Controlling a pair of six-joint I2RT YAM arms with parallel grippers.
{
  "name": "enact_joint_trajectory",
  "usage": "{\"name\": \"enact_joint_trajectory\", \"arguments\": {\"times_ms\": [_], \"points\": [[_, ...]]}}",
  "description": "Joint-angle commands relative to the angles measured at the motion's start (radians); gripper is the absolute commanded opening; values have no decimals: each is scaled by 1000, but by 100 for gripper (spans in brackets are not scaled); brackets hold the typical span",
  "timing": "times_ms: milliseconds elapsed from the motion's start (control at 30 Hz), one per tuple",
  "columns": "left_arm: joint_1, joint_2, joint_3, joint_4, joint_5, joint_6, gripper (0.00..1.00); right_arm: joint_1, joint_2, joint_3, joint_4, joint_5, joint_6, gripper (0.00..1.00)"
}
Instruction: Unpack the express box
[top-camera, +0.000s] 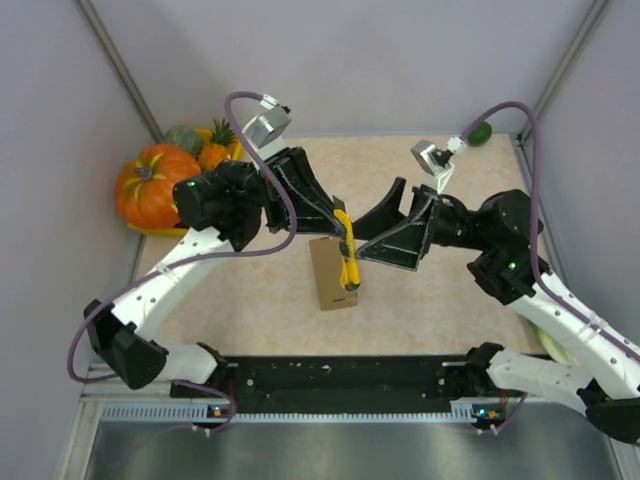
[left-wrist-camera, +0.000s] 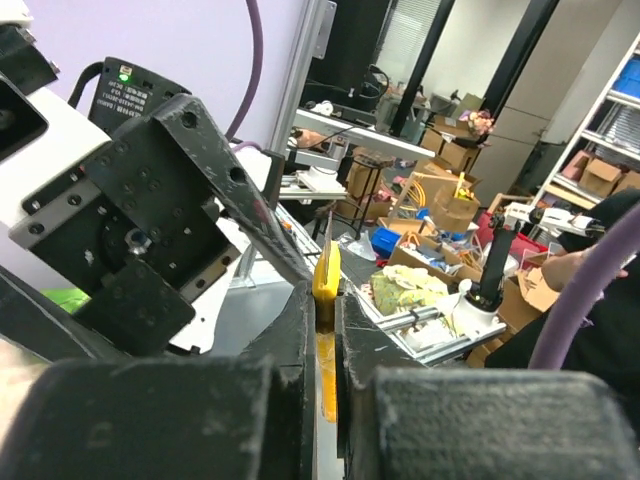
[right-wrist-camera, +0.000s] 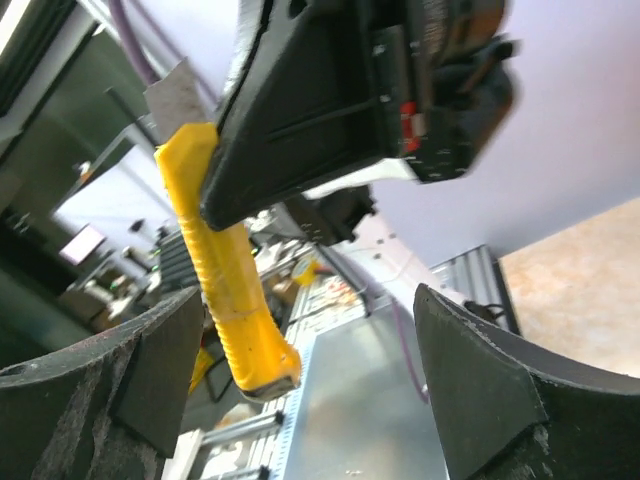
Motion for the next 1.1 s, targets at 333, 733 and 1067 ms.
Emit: {"name": "enact_joint_trajectory", "arguments": {"times_ms": [333, 733, 1067], "points": [[-3, -339, 63, -1337, -741, 811, 0, 80, -86, 95, -366, 339, -423, 87], [-3, -371, 30, -1404, -874, 730, 0, 183, 64, 182, -290, 499, -508, 76], [10, -362, 30, -1470, -869, 776, 6, 183, 75, 177, -363, 605, -453, 0]]}}
